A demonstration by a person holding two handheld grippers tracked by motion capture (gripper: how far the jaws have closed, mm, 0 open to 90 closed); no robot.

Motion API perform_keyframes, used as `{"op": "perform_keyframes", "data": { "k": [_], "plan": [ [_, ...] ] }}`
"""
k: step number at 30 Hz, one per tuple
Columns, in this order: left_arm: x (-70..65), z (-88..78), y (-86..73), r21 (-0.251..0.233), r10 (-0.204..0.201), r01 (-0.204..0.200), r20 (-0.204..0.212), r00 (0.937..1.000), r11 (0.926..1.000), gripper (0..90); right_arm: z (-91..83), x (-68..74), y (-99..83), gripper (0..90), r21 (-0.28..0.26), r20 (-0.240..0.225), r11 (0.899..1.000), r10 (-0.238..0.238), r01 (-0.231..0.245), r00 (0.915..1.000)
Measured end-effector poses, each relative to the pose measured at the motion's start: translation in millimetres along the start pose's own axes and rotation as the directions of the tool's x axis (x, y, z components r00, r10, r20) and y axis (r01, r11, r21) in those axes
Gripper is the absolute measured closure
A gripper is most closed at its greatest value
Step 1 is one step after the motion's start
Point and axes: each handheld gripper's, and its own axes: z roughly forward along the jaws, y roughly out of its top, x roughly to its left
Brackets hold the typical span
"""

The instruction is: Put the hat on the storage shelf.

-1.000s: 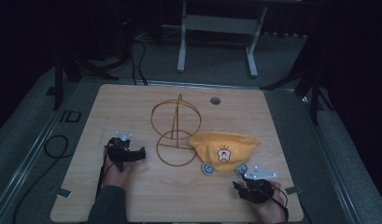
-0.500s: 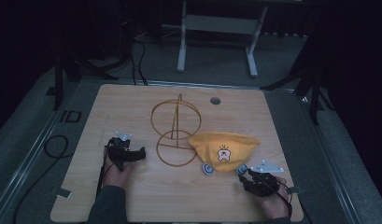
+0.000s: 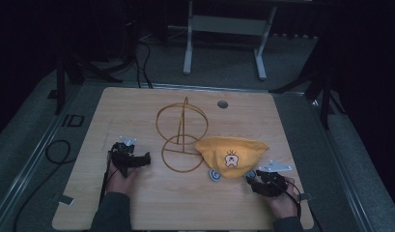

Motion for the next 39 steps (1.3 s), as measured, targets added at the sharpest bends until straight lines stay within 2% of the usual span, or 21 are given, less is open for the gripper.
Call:
{"op": "perform_keyframes", "data": {
  "k": [5,9,12,17,24,28,31,33,35,36,37,39],
  "plan": [
    [0.0,0.0,0.0,0.000,0.000,0.000,0.000,1.0000,1.0000,0.0,6.5,-5.3,2.4,44.7,-0.006,-0.060,1.000,0.027,-0.027,0.9978],
    [0.0,0.0,0.0,-0.001,0.000,0.000,0.000,1.0000,1.0000,0.0,11.5,-5.6,3.1,44.5,0.004,-0.073,1.000,0.030,-0.030,0.9969],
    [0.0,0.0,0.0,0.000,0.000,0.000,0.000,1.0000,1.0000,0.0,14.4,-3.8,2.7,44.7,0.011,-0.086,1.000,0.025,-0.024,0.9960],
    [0.0,0.0,0.0,0.000,0.000,0.000,0.000,1.0000,1.0000,0.0,15.7,1.0,1.0,46.5,-0.002,-0.151,1.000,0.002,-0.003,0.9885],
    [0.0,0.0,0.0,0.000,0.000,0.000,0.000,1.0000,1.0000,0.0,18.9,-2.6,3.3,43.8,-0.008,-0.161,1.000,-0.004,0.002,0.9869],
    [0.0,0.0,0.0,0.000,0.000,0.000,0.000,1.0000,1.0000,0.0,21.0,-3.4,5.3,43.5,-0.010,-0.175,1.000,-0.026,0.025,0.9842],
    [0.0,0.0,0.0,0.000,0.000,0.000,0.000,1.0000,1.0000,0.0,21.2,1.4,5.6,50.6,-0.015,-0.180,0.998,-0.067,0.065,0.9813],
    [0.0,0.0,0.0,0.000,0.000,0.000,0.000,1.0000,1.0000,0.0,21.1,3.1,5.5,52.0,-0.017,-0.185,0.997,-0.074,0.072,0.9800],
    [0.0,0.0,0.0,0.000,0.000,0.000,0.000,1.0000,1.0000,0.0,20.9,7.1,5.1,60.2,-0.028,-0.193,0.996,-0.094,0.090,0.9766],
    [0.0,0.0,0.0,0.000,0.000,0.000,0.000,1.0000,1.0000,0.0,20.9,7.1,5.1,60.2,-0.028,-0.193,0.996,-0.094,0.090,0.9766],
    [0.0,0.0,0.0,0.000,0.000,0.000,0.000,1.0000,1.0000,0.0,20.3,7.8,4.4,65.4,-0.039,-0.225,0.995,-0.095,0.089,0.9696],
    [0.0,0.0,0.0,0.000,0.000,0.000,0.000,1.0000,1.0000,0.0,19.2,8.5,3.7,71.7,-0.056,-0.244,0.994,-0.102,0.091,0.9644]
  ]
}}
